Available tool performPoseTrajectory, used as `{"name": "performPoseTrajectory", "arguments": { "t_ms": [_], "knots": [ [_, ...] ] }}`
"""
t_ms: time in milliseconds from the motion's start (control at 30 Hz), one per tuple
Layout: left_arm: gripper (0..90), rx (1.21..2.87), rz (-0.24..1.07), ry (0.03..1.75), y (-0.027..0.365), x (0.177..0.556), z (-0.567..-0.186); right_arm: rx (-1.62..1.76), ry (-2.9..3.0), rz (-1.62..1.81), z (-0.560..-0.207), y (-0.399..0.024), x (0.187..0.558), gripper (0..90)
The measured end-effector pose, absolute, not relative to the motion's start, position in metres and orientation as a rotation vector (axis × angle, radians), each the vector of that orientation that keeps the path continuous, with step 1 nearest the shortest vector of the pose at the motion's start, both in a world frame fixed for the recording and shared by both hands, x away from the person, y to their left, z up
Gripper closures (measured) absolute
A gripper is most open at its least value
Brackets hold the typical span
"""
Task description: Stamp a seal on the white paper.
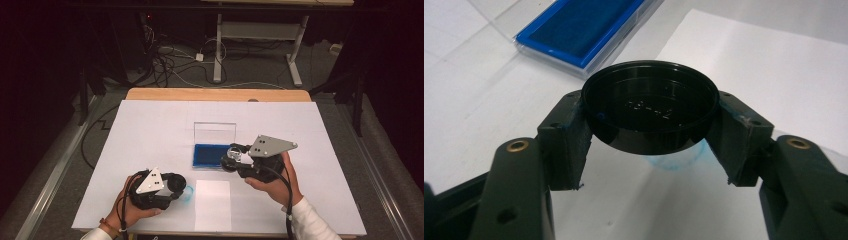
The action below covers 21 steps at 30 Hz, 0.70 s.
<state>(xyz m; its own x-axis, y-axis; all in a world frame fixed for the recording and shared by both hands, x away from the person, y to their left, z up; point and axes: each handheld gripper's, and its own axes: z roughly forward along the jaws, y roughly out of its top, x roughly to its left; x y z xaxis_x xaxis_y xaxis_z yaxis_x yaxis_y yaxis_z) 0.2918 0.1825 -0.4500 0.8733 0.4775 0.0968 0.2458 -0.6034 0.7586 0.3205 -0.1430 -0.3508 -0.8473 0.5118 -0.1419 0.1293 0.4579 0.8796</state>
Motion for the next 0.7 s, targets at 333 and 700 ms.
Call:
{"name": "performPoseTrajectory", "arguments": {
  "t_ms": [333, 700],
  "knots": [
    [36.5, 2.216, 0.344, 0.481, 0.165, 0.291, -0.447, 0.496, 2.367, 1.396, -0.354, -0.129, 0.311, 56.9],
    [36.6, 2.154, 0.303, 0.452, 0.137, 0.290, -0.444, 0.474, 2.406, 1.423, -0.361, -0.115, 0.306, 56.9]
  ]
}}
